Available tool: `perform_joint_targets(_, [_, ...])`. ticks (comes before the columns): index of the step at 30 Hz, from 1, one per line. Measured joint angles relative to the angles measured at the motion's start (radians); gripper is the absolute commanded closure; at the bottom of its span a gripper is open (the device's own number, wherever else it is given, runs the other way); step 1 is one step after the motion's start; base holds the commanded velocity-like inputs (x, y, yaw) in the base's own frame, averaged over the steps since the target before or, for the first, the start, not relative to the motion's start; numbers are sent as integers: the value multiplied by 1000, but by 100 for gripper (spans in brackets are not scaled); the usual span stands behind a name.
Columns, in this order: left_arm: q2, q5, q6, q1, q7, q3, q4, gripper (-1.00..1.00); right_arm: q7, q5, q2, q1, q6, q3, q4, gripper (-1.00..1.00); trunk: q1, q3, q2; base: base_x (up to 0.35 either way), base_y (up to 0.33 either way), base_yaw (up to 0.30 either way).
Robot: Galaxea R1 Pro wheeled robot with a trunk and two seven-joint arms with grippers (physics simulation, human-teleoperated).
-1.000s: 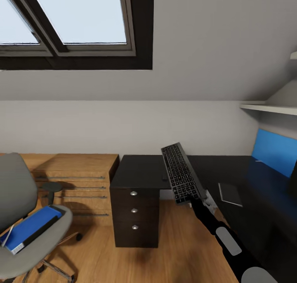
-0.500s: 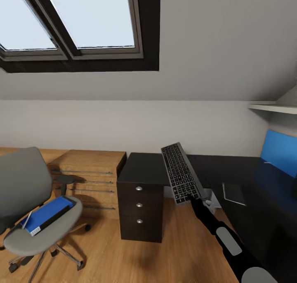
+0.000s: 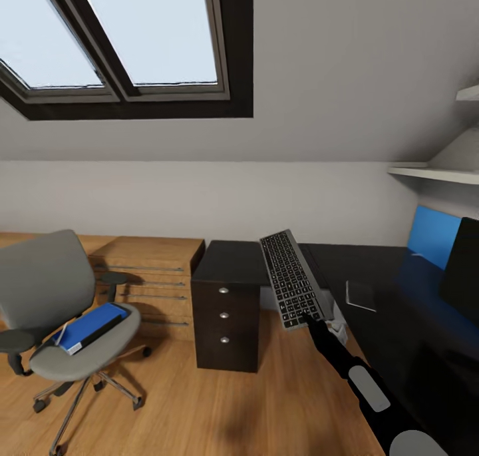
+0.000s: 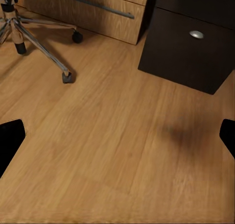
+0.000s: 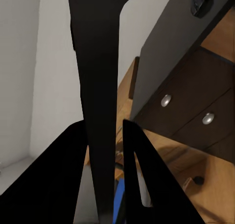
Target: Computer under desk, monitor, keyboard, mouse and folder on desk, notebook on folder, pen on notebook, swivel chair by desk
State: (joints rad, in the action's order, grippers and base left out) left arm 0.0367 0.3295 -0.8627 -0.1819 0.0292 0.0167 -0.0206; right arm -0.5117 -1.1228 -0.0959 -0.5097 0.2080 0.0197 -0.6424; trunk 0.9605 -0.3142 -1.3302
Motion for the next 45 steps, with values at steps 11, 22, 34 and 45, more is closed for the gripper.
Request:
perform_joint_targets(11, [0, 0, 0, 0, 0, 0, 0, -100, 1, 2, 0, 0, -1, 0, 0, 100, 0, 0, 0, -322, 0, 0])
perform_joint_targets(22, [0, 0, 0, 0, 0, 0, 0, -100, 1, 2, -6, 0, 0, 0, 0, 100, 0, 0, 0, -323, 0, 0])
perform_joint_targets(34, [0, 0, 0, 0, 0, 0, 0, -100, 4, 2, 0, 0, -5, 1, 2, 100, 0, 0, 0, -322, 0, 0])
perform_joint_targets(45, [0, 0, 1, 0, 0, 0, 0, -100, 7, 3, -1, 0, -6, 0, 2, 100, 0, 0, 0, -277, -74, 0])
